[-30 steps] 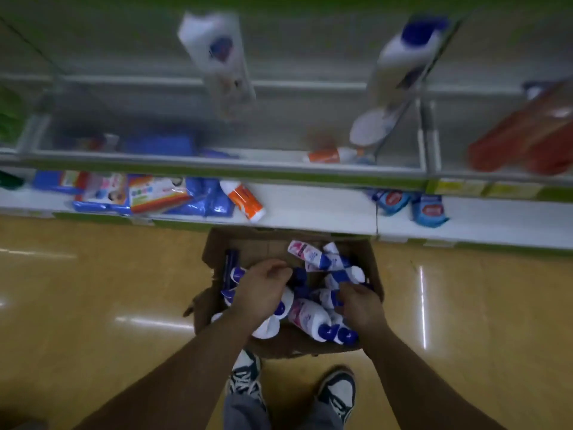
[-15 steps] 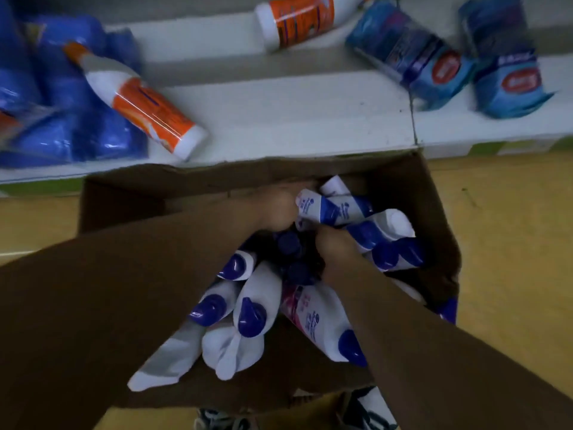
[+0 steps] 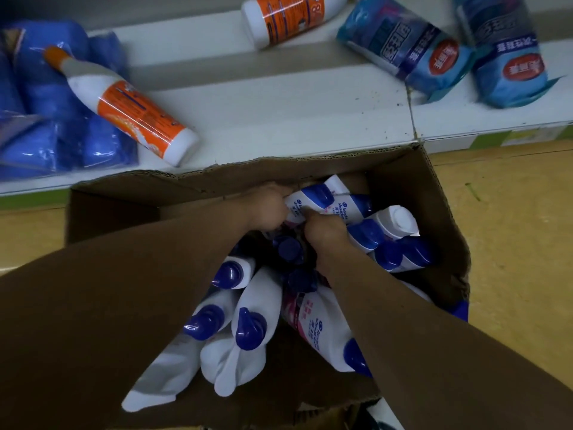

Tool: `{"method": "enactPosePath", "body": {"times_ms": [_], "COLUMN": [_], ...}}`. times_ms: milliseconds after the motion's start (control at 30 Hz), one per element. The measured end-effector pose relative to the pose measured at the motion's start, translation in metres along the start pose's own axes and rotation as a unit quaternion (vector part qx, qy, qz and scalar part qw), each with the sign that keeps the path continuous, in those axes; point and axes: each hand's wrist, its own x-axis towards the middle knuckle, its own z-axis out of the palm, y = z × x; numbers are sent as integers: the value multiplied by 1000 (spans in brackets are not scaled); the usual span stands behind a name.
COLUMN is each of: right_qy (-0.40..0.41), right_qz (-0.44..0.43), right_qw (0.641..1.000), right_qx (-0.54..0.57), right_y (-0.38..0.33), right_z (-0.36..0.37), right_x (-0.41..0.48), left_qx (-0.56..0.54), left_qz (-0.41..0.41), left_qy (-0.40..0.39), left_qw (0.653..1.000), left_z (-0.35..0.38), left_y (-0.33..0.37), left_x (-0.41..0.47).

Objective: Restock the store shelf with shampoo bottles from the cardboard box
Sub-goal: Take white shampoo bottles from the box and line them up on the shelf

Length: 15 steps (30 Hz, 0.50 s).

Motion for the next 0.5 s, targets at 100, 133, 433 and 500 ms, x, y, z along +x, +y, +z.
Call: {"method": "enactPosePath", "body": {"times_ms": [100, 133, 433, 500], "right_qy": [20, 28, 89, 90], "right_qz": [-46, -67, -180, -213], "right_qw": [998, 996, 976, 970], "right_qx": [-41, -51, -88, -80], "right_y": [-4, -5, -21, -31], "right_z": [0, 0, -25, -36], "right_x": [-5, -7, -79, -113], "left_qx": [-54, -43, -77, -100], "left_qz": [-11, -11, 10, 24], "left_qy": [16, 15, 90, 106], "left_qw": [998, 999, 993, 989], "left_z": [-3, -4, -37, -56], "left_y": [-4, -3, 35, 53], "left_x": [-6, -9, -80, -113]}}
